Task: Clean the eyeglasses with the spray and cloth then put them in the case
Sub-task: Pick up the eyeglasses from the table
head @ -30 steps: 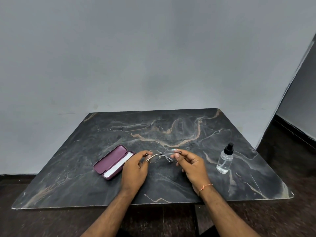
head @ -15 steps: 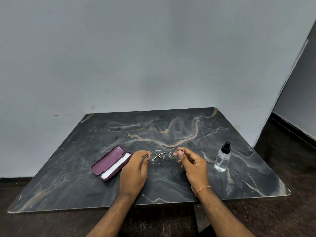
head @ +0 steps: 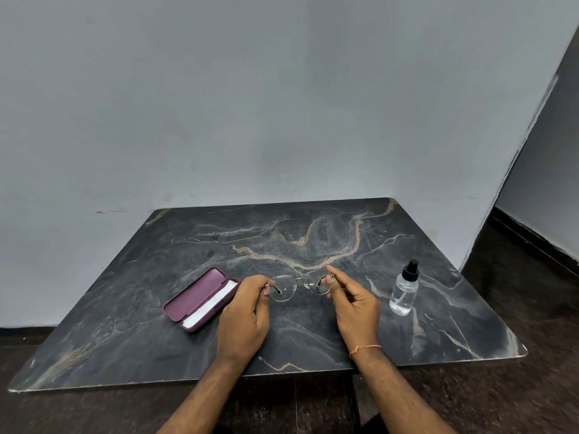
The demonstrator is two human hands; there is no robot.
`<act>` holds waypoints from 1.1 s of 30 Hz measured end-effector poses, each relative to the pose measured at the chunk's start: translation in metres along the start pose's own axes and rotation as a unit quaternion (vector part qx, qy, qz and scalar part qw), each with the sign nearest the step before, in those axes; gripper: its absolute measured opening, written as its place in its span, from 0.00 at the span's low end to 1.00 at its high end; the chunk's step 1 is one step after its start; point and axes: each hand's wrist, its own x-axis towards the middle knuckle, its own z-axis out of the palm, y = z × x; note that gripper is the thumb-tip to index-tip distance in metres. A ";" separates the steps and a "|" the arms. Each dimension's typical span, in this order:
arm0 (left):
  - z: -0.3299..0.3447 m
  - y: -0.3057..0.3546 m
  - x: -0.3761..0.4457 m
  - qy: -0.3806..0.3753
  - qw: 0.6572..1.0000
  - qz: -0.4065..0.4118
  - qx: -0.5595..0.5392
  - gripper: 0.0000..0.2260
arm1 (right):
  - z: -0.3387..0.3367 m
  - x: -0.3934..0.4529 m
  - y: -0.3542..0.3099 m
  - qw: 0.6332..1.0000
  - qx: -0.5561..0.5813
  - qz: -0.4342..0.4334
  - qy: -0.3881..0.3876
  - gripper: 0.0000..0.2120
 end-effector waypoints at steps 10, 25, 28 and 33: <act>-0.003 0.013 -0.004 -0.005 0.999 0.034 -0.003 0.12 | -0.001 0.000 0.010 0.998 -0.060 -0.017 0.029 0.14; -0.004 0.014 -0.005 -0.017 0.998 0.062 -0.021 0.15 | 0.001 -0.001 0.012 0.993 -0.107 -0.026 0.041 0.13; -0.003 0.011 -0.003 -0.014 0.998 0.049 -0.020 0.11 | 0.002 -0.001 0.012 0.994 -0.106 -0.011 0.034 0.16; -0.004 0.008 -0.001 -0.014 0.999 0.034 -0.019 0.10 | -0.007 -0.018 -0.008 0.983 -0.169 -0.057 0.043 0.23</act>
